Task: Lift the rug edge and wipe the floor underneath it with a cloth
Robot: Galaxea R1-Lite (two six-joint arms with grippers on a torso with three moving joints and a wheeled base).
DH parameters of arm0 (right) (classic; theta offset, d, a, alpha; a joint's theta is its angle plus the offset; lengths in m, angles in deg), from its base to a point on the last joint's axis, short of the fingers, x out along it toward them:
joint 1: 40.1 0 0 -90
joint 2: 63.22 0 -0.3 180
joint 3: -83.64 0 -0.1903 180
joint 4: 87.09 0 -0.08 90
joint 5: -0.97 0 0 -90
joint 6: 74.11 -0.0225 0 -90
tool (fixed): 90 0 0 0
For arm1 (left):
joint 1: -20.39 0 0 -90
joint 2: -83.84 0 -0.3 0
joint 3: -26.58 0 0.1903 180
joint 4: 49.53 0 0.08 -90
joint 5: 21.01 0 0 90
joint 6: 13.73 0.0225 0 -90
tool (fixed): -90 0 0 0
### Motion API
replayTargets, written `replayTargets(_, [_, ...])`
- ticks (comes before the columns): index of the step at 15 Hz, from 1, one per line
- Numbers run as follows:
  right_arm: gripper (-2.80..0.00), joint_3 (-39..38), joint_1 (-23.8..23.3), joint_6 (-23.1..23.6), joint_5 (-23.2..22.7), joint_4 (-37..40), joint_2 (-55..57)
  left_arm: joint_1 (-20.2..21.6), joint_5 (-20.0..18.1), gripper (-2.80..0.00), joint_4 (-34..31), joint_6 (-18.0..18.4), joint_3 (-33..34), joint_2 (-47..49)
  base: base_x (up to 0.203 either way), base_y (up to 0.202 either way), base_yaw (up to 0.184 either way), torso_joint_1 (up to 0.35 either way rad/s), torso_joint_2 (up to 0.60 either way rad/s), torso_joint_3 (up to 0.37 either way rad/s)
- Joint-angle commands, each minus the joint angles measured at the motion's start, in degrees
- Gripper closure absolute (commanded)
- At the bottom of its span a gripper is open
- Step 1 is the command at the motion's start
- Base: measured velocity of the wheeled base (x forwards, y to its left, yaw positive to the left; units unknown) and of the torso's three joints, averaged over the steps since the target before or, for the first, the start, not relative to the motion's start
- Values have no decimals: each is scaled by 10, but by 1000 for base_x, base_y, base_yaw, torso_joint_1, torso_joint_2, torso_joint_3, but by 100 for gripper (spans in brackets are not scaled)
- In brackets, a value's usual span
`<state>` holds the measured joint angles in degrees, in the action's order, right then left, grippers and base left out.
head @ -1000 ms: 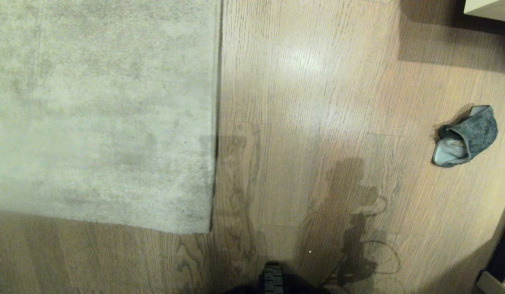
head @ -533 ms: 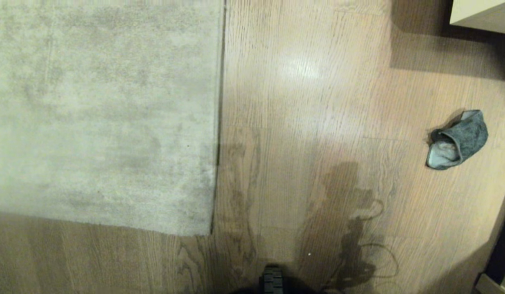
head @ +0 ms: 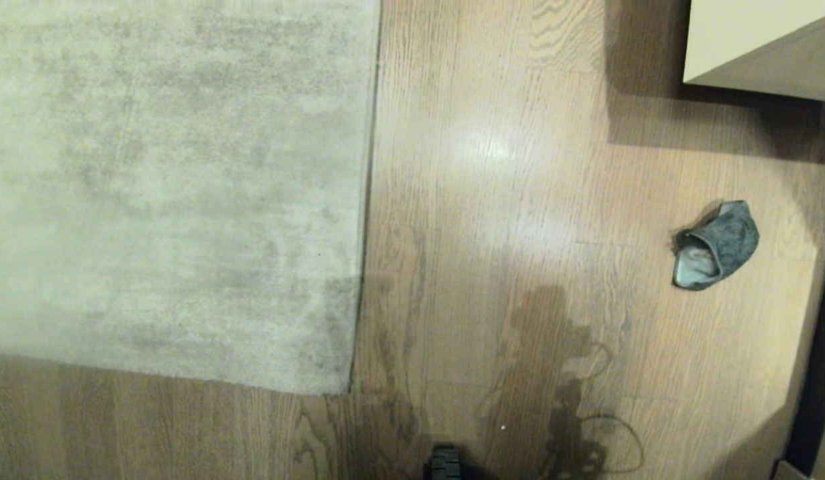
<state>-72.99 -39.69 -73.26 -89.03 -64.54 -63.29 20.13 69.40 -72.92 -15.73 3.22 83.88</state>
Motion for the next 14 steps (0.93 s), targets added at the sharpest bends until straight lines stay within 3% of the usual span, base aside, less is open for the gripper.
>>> replayTargets(1, [0,0,0,0,0,-1,1,0,0,0,0,0,0,0,0,0,0,3,3,201])
replayTargets(14, [0,0,0,0,0,-1,1,0,0,0,0,-1,0,0,0,0,0,3,1,202])
